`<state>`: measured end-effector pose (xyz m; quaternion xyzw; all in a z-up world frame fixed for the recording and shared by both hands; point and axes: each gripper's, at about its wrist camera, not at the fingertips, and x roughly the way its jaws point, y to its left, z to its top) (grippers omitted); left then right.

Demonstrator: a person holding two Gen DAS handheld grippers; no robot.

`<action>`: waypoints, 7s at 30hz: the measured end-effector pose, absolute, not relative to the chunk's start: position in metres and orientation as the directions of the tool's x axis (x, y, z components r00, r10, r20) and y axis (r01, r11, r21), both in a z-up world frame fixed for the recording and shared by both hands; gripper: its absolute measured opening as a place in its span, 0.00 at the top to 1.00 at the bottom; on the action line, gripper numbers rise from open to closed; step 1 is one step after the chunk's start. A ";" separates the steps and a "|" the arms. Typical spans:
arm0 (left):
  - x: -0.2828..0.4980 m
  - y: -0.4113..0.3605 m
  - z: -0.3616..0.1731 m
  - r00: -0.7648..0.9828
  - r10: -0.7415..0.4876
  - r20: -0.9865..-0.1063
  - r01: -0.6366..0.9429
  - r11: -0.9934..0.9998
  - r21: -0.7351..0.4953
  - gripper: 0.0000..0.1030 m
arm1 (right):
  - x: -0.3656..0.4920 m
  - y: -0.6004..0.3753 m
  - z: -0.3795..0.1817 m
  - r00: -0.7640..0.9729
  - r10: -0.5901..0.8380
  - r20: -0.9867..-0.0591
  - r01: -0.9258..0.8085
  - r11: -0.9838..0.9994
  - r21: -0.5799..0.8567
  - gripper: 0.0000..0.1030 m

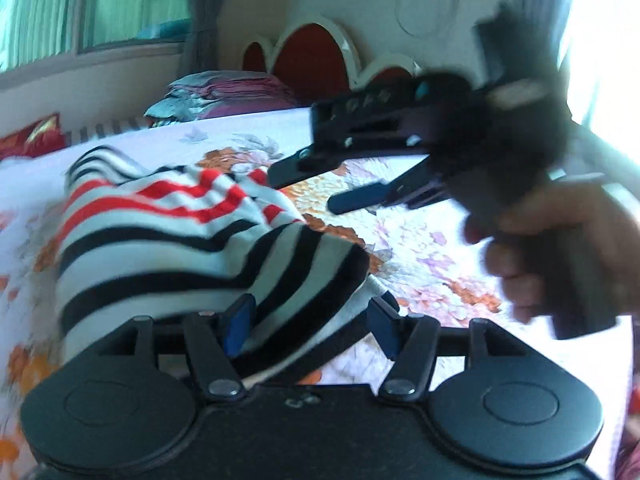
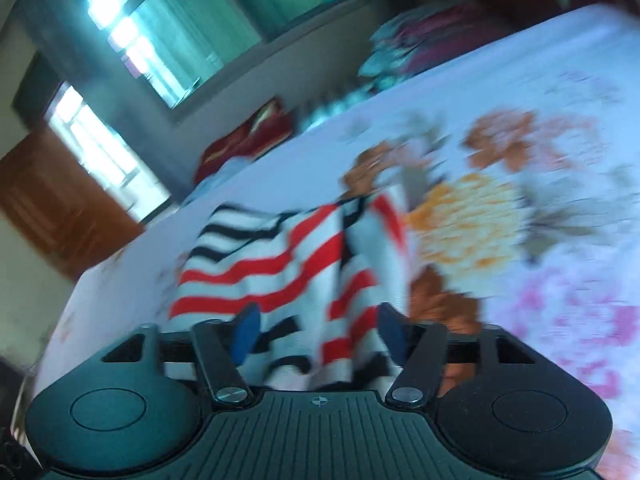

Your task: Fold small clothes

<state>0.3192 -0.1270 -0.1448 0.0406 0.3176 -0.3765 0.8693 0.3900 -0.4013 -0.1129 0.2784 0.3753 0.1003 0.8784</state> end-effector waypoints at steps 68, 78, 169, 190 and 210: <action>0.387 -0.049 -0.171 0.488 -0.517 -0.703 0.363 0.853 -0.375 0.58 | 0.316 -0.414 -0.149 0.634 0.379 -0.674 0.096 0.826 0.555 0.96; 0.399 -0.048 -0.139 0.580 -0.504 -0.640 0.313 0.863 -0.396 0.43 | 0.351 -0.418 -0.120 0.702 0.318 -0.637 0.082 0.853 0.516 0.61; 0.453 -0.090 -0.157 0.603 -0.383 -0.699 0.279 0.923 -0.265 0.30 | 0.428 -0.396 -0.139 0.726 0.189 -0.661 0.025 0.954 0.300 0.70; 0.407 -0.058 -0.166 0.523 -0.456 -0.720 0.273 0.890 -0.366 0.32 | 0.346 -0.406 -0.146 0.673 0.277 -0.686 0.036 0.914 0.404 0.69; 0.415 -0.063 -0.157 0.549 -0.426 -0.718 0.241 0.904 -0.353 0.15 | 0.360 -0.440 -0.143 0.678 0.352 -0.646 0.064 0.847 0.528 0.37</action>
